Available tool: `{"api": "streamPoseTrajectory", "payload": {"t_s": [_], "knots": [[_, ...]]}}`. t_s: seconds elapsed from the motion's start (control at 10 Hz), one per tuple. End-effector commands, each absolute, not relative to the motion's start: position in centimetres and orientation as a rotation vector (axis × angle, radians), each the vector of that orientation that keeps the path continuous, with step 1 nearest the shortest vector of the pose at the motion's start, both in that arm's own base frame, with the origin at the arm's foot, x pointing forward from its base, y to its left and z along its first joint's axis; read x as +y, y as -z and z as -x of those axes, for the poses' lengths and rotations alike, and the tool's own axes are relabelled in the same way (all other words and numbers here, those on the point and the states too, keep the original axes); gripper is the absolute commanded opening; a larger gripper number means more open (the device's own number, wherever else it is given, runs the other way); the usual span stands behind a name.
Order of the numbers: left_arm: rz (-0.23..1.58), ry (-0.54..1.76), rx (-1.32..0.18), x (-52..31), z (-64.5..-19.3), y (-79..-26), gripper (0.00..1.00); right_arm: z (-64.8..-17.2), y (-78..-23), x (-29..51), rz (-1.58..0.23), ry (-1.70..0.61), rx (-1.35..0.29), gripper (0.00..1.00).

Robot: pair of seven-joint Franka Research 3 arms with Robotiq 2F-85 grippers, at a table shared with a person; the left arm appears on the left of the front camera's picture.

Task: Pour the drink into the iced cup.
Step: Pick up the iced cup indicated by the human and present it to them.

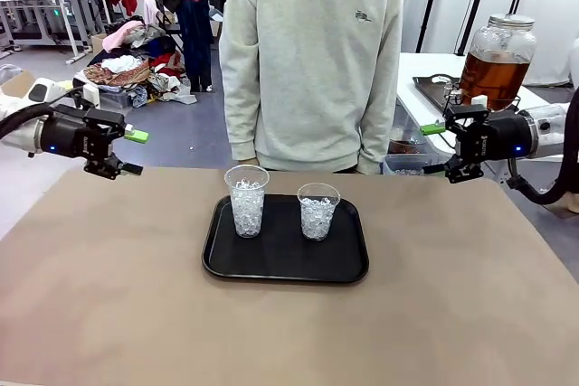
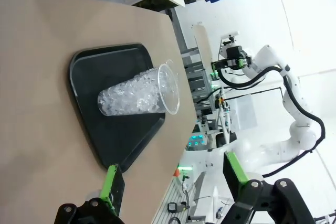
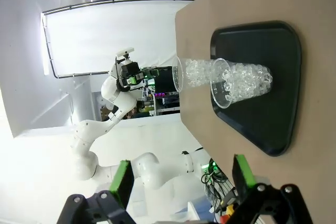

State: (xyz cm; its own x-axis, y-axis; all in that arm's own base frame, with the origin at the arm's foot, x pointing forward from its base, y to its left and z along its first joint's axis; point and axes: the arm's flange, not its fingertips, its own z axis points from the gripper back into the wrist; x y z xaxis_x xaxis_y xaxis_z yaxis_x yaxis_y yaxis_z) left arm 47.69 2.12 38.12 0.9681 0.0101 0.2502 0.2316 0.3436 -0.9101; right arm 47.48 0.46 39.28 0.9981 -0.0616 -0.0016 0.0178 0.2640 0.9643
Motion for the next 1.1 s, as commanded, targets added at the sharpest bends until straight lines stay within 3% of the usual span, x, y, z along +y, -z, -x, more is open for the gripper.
{"api": "streamPoseTrajectory", "payload": {"t_s": [0.0,1.0], "knots": [[1.256,0.148,-0.226,2.62,-48.77,-38.01,1.0,-48.38,-39.83,0.52,-1.341,0.072,-0.019,1.0],[1.226,0.144,-0.216,2.37,-48.05,-37.78,1.0,-47.66,-39.04,0.49,-1.312,0.055,-0.028,1.0]]}}
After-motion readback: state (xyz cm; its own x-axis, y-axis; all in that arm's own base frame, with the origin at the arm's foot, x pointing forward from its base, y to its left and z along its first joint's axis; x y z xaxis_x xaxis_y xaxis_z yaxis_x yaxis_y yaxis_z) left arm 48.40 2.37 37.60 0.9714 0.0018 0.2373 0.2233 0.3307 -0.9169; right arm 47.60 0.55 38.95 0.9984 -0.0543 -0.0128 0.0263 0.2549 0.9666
